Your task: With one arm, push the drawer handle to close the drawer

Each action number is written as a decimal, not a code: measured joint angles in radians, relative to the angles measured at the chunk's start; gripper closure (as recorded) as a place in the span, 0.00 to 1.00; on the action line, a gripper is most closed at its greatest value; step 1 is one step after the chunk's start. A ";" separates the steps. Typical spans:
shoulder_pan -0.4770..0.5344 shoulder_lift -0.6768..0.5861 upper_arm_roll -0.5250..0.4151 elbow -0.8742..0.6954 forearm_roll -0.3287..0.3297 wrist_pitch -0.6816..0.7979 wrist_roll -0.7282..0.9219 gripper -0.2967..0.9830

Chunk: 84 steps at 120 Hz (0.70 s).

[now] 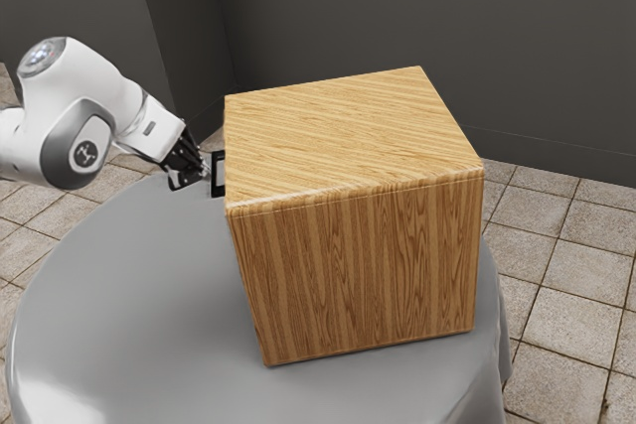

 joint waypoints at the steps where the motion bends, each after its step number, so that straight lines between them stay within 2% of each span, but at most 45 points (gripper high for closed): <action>1: 0.000 0.001 0.000 0.000 -0.001 0.002 0.000 0.85; 44: 0.008 0.005 0.008 0.008 0.005 -0.058 -0.014 0.85; 70: 0.052 0.012 0.009 0.122 0.062 -0.242 -0.049 0.85; 84: 0.054 0.024 0.004 0.221 0.120 -0.387 -0.096 0.85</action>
